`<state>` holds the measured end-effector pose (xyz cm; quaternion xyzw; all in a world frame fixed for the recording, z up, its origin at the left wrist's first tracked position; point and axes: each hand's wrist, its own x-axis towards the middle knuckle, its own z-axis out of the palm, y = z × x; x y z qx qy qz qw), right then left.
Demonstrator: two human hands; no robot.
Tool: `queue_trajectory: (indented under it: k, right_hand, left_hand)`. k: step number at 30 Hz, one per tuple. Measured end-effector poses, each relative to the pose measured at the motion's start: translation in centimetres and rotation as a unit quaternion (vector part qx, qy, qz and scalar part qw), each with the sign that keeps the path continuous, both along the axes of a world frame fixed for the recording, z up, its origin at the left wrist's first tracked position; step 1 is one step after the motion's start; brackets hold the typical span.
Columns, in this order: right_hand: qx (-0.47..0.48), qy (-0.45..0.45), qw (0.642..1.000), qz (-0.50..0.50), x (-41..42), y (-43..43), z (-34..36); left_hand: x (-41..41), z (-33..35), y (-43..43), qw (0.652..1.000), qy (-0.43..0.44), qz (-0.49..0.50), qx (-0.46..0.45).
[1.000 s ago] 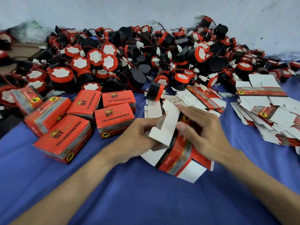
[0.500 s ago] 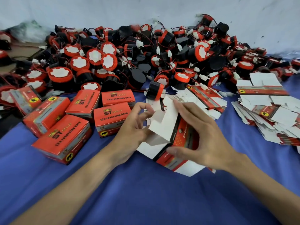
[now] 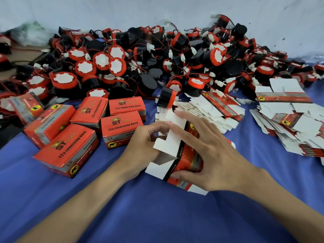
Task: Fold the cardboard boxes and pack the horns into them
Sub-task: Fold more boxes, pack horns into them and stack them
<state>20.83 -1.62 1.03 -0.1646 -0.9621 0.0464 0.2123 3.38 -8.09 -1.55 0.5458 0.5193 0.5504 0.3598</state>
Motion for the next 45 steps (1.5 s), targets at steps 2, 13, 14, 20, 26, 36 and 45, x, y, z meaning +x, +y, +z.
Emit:
queue_trajectory:
  k: [2,13,14,20,26,36,45]
  right_hand:
    - [-0.007,-0.005,1.000,0.008,0.1,-0.1,0.0]
    - [-0.108,0.107,0.988,0.023,0.5,0.9,0.2]
    - [-0.116,0.115,0.986,0.026,0.5,0.9,0.2]
    - [-0.090,0.145,0.984,0.058,0.1,1.0,0.0]
    - [-0.117,0.153,0.979,0.062,0.4,1.5,0.3]
    - [-0.095,0.153,0.982,0.058,0.5,1.7,0.0]
    - [-0.071,0.192,0.978,0.041,0.1,1.8,-1.0]
  left_hand:
    - [0.1,-0.2,0.1,0.999,-0.024,0.016,-0.013]
    - [-0.3,-0.4,0.5,0.991,-0.099,-0.078,-0.049]
    - [-0.3,-0.3,0.5,0.990,-0.103,-0.085,-0.048]
    - [-0.6,-0.4,0.2,0.983,-0.122,-0.132,-0.047]
    - [-0.7,-0.2,-0.2,0.986,-0.075,-0.139,-0.049]
    - [-0.8,-0.4,-0.4,0.989,-0.017,-0.140,-0.039]
    - [-0.4,-0.2,-0.1,0.982,-0.128,-0.124,-0.059]
